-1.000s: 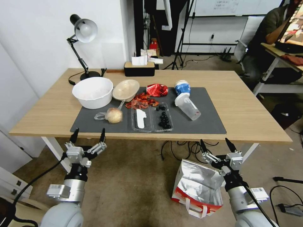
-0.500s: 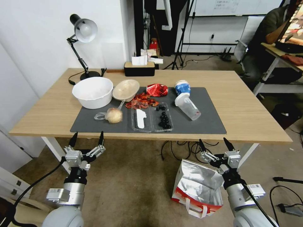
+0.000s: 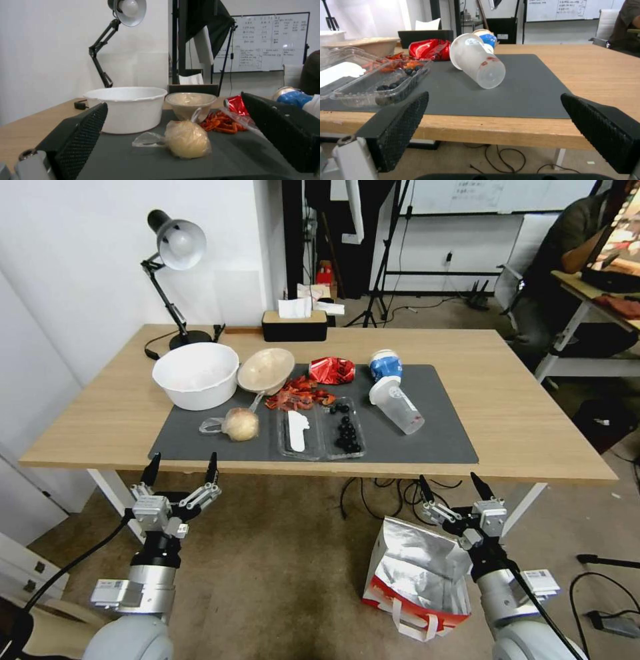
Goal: Pick up the food delivery bag from the floor and place it on the table.
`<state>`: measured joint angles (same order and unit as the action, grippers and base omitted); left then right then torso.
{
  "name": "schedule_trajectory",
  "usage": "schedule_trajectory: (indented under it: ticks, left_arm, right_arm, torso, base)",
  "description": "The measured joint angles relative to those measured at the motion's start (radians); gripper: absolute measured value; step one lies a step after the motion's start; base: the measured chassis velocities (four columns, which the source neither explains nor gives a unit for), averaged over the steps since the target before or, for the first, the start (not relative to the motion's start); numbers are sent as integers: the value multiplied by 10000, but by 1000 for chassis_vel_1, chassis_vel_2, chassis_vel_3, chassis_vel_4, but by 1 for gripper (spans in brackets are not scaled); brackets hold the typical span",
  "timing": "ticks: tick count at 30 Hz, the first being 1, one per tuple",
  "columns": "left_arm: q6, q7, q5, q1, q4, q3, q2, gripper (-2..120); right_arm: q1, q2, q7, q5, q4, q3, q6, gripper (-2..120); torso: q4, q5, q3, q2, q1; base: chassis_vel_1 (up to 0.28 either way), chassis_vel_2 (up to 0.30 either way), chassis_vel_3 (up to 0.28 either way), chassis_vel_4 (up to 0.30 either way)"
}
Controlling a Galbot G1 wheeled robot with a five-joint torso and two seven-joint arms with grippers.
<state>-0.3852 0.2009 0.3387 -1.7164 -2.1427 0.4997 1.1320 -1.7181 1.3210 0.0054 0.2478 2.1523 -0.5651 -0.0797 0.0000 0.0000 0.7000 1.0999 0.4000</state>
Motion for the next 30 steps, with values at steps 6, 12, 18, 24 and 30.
schedule_trajectory:
  ticks: [6, 12, 18, 24, 30]
  left_arm:
    - [21, -19, -21, 22, 64, 50, -32, 100]
    - [34, -53, -92, 41, 128, -15, -21, 100]
    - [34, -112, -87, 39, 227, -76, -22, 100]
    - [34, -121, -149, -13, 226, -135, 28, 100]
    - [32, -120, -151, -27, 213, -102, 17, 100]
  right_arm:
    - [66, 14, -2, -11, -71, 28, -12, 100]
    - [81, 17, -1, -15, -72, 70, -9, 100]
    - [140, 16, 14, -16, -100, 94, 23, 100]
    - [186, -66, 26, -16, -83, 95, 100, 100]
    - [51, -167, -17, -28, -68, 75, 105, 100]
  torso:
    - [0, 0, -10, -17, -9]
    - [-1, 0, -136, -250, -115]
    - [-1, 0, -312, -563, -251]
    - [-1, 0, -508, -909, -399]
    - [0, 0, -692, -1249, -557]
  base:
    - [0, 0, 0, 0]
    - [0, 0, 0, 0]
    - [0, 0, 0, 0]
    - [0, 0, 0, 0]
    - [0, 0, 0, 0]
